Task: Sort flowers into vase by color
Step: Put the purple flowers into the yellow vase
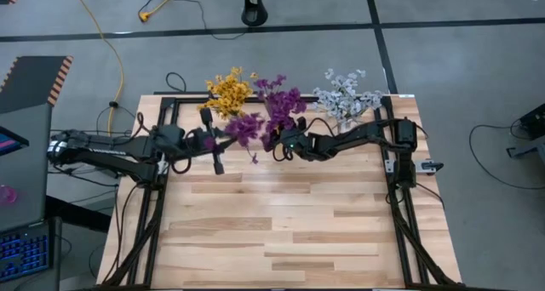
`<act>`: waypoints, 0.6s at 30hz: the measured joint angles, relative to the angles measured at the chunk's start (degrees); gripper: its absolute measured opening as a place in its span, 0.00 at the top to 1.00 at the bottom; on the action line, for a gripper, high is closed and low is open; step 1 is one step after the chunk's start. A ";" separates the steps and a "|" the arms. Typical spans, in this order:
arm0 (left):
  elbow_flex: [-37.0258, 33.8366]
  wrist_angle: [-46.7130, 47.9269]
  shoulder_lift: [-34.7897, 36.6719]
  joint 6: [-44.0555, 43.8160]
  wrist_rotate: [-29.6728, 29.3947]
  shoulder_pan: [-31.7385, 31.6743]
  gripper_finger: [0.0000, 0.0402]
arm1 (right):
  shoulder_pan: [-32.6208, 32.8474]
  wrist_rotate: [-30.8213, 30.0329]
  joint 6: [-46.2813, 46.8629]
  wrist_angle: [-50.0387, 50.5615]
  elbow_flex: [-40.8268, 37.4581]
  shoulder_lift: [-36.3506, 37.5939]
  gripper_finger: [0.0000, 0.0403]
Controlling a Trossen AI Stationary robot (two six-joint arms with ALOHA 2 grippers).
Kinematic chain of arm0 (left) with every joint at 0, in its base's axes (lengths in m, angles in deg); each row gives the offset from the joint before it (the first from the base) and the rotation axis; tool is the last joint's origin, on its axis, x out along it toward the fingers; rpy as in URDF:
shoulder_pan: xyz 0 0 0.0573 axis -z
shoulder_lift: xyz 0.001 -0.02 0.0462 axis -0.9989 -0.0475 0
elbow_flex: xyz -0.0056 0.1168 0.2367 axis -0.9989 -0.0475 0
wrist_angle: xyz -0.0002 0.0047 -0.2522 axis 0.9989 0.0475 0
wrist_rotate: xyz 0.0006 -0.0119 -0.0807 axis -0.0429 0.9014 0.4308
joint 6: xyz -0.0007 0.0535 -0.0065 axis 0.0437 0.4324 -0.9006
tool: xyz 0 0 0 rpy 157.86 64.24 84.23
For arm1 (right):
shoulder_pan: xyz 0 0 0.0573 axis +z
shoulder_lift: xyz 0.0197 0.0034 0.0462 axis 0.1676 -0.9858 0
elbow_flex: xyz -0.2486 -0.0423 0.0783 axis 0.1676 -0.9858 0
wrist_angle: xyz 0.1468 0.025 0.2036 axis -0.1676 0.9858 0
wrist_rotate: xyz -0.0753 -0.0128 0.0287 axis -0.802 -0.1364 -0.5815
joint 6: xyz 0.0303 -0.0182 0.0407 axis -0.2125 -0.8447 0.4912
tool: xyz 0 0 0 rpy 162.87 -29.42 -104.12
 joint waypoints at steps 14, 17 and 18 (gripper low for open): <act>-8.60 -30.66 -3.34 -2.46 15.45 -11.45 1.00 | 1.81 1.20 -0.43 0.10 0.00 0.00 0.56; -14.06 -45.17 -5.26 -2.16 15.49 -13.07 1.00 | 1.81 1.40 -0.24 0.07 0.00 0.00 0.52; -15.53 -49.47 -6.32 -2.24 15.48 -13.45 1.00 | 1.83 1.43 -0.21 -0.04 0.00 0.00 0.51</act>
